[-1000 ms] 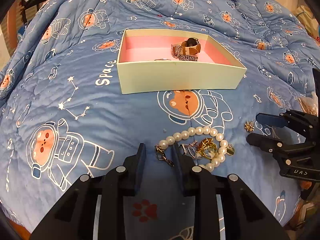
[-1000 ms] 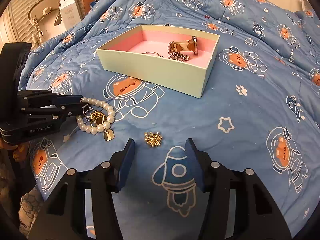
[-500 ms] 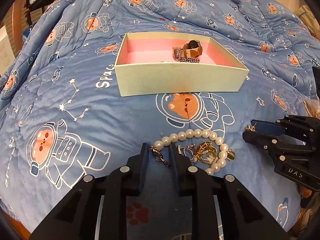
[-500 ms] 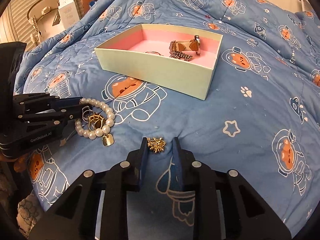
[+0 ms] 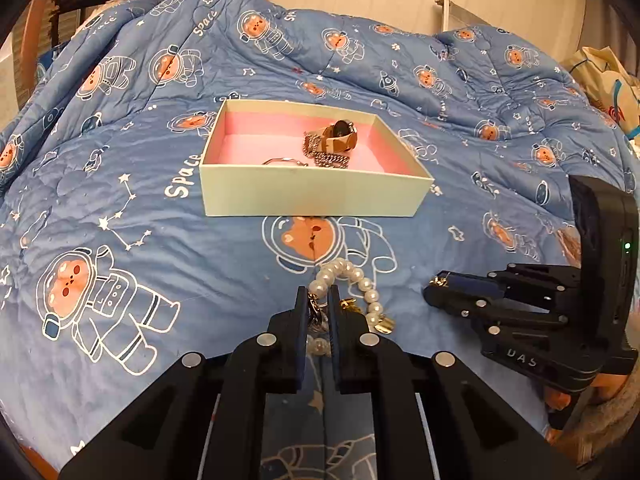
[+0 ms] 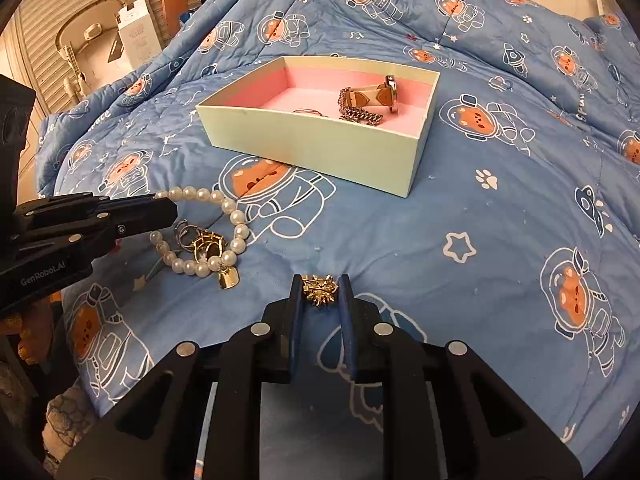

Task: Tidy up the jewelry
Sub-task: 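Grasp the gold brooch with the right gripper while the left gripper grasps the pearl bracelet, then carry the brooch and pearl bracelet over the pink box with both grippers, then open both grippers to drop the brooch and pearl bracelet into the box, then move both grippers back to the remaining jewelry lying on the quilt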

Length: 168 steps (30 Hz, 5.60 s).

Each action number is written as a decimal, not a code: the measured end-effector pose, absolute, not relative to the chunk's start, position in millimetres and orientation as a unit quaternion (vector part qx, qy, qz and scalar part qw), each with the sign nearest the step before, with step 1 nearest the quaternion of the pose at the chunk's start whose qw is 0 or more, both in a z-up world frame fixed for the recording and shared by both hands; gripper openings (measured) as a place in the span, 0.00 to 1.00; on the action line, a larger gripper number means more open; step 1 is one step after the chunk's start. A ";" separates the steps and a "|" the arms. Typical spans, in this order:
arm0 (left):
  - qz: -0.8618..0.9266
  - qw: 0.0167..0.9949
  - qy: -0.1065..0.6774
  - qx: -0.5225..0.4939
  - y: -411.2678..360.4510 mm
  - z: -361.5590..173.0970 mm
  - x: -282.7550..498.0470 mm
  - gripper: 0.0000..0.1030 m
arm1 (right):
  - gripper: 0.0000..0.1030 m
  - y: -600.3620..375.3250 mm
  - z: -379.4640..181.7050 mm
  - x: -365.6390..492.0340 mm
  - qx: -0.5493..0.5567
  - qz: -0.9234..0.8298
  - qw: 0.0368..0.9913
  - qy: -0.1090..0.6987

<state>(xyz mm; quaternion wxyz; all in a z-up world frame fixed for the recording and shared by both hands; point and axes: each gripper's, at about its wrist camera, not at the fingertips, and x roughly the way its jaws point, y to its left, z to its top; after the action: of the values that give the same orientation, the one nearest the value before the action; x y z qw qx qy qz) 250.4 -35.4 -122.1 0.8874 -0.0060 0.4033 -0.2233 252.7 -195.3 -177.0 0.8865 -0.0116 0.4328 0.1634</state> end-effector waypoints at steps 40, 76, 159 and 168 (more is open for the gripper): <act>-0.240 0.907 0.343 0.049 -53.3 -36.0 320.9 0.09 | 0.17 -188.1 -78.2 330.1 -0.002 0.241 0.893 0.380; -0.197 0.874 0.443 0.039 -65.6 -102.4 440.6 0.09 | 0.17 -157.4 -154.0 431.4 -0.052 0.250 0.813 0.522; -0.122 0.912 0.392 -0.001 6.7 -127.6 218.8 0.94 | 0.49 -148.0 -171.8 237.0 -0.065 0.254 0.857 0.444; -0.131 0.911 0.392 0.009 -0.4 -129.8 216.2 0.94 | 0.34 -145.6 -177.6 248.9 -0.063 0.251 0.857 0.446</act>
<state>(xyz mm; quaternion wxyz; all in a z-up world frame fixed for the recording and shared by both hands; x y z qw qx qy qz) 216.2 -0.4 -129.8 0.9105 0.0087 0.3921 -0.1308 248.9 -145.6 -177.6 0.8566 -0.0627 0.4464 0.2512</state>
